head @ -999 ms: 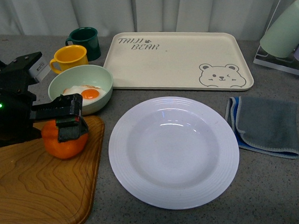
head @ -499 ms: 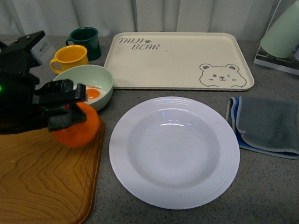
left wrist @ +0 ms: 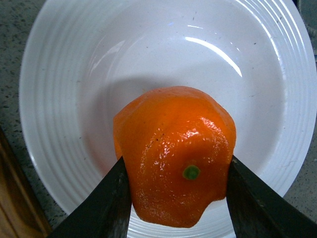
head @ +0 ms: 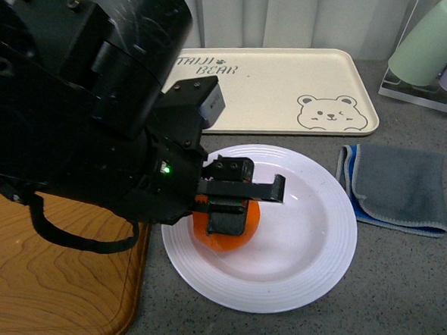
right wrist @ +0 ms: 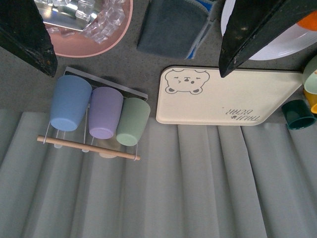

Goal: Place orange and plate with both arms

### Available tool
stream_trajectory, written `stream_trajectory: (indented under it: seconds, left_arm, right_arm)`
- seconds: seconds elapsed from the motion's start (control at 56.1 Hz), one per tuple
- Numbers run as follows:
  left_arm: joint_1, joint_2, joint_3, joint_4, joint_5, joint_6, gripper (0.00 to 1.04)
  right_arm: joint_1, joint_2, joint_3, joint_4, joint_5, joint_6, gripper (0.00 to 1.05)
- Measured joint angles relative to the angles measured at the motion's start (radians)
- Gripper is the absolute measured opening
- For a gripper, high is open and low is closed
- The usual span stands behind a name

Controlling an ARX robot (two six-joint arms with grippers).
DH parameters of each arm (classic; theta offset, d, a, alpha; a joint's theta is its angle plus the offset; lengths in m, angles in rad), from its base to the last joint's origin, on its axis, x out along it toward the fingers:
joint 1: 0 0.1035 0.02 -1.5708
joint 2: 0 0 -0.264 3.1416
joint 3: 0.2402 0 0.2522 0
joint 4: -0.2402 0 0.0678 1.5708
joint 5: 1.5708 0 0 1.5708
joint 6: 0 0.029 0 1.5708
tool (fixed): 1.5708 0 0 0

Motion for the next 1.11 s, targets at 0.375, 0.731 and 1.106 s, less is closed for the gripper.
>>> stream_trajectory:
  seconds: [0.375,0.731,1.106]
  left_arm:
    - [-0.024,0.101,0.08,0.001,-0.039,-0.003,0.45]
    - [-0.029,0.108,0.091,0.006,-0.042,-0.019,0.85]
    - [0.023,-0.04,0.016,0.059,-0.016,-0.028,0.98]
  right_arm:
    - [0.0,0.0,0.0,0.0,0.0,0.0,0.95]
    - [0.0,0.0,0.0,0.0,0.0,0.0,0.95]
    - [0.0,0.0,0.0,0.0,0.0,0.0,0.95]
